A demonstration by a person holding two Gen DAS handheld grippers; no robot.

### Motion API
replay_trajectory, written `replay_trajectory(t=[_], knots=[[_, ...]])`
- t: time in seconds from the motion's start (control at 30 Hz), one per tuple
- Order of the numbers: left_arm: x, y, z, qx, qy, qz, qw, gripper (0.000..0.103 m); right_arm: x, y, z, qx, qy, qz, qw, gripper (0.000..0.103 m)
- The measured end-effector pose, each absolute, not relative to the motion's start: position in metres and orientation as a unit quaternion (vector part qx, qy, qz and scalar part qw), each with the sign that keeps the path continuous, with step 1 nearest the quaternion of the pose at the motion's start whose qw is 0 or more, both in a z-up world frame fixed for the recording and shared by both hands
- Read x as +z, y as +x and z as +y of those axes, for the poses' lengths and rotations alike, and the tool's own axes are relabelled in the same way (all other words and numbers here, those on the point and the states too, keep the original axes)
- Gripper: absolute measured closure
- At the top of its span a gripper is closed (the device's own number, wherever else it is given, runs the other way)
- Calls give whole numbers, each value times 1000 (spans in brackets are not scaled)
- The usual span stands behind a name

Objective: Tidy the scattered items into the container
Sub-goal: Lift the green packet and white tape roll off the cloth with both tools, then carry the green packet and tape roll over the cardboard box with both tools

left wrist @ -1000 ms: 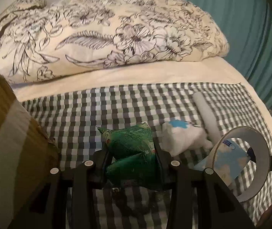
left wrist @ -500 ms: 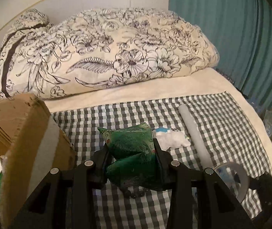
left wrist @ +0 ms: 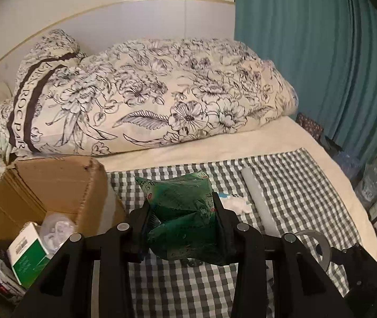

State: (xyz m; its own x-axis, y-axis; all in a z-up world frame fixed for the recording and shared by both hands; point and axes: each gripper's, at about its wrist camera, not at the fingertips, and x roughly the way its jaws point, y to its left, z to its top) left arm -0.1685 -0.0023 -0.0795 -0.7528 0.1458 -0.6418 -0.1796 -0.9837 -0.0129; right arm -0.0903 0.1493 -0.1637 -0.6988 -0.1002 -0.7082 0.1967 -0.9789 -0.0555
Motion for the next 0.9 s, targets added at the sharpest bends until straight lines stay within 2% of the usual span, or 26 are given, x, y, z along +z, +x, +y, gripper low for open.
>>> replay_trajectory(t=[0.9], knots=[[18, -73, -48, 964, -258, 12, 56, 64, 0, -15, 123, -968, 224, 56, 102, 19]])
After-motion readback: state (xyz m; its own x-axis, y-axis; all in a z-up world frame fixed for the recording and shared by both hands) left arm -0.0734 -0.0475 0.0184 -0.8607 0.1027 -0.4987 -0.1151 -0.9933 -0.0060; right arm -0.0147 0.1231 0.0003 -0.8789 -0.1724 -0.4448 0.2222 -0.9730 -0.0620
